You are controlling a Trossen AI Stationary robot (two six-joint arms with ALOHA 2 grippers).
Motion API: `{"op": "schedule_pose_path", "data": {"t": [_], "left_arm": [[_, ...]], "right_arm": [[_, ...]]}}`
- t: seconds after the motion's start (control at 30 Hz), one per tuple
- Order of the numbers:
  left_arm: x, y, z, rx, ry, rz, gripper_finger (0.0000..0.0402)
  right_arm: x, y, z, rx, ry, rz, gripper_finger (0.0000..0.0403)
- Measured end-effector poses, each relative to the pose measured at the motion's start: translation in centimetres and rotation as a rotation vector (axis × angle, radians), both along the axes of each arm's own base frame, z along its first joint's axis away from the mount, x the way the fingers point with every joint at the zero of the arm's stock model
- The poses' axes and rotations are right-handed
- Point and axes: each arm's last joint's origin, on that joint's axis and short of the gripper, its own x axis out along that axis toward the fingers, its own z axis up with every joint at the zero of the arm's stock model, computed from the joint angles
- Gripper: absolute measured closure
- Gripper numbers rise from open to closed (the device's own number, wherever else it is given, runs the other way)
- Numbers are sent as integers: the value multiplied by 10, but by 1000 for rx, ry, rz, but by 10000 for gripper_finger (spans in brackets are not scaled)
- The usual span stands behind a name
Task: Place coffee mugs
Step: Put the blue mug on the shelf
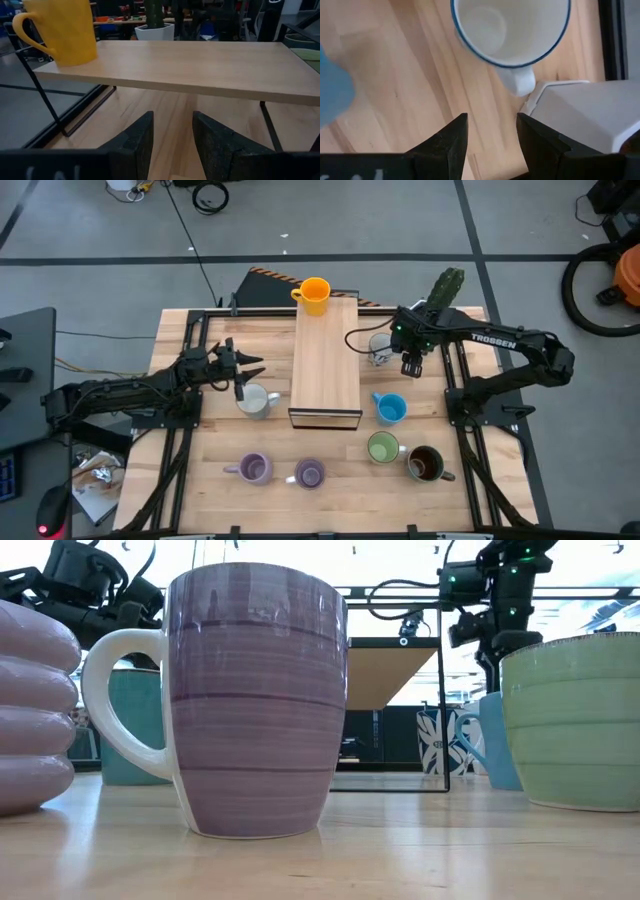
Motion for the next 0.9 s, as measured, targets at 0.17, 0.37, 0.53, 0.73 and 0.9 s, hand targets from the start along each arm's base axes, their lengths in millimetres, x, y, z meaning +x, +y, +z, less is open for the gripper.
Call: {"op": "schedule_pose_path", "data": {"t": [0.17,0.37,0.53,0.73,0.9], "left_arm": [[0,0,0,1,-1,0,260],[0,0,0,8,0,-1,260],[0,0,3,41,-15,-4,260],[0,0,5,72,-33,-5,260],[0,0,5,78,-30,-6,260]], "right_arm": [[4,-2,1,-28,-44,10,228],[6,-3,2,-40,-57,23,228],[6,-3,2,-38,-55,38,228],[14,-14,-9,-36,-23,61,228],[24,-25,-16,-42,54,73,228]]}}
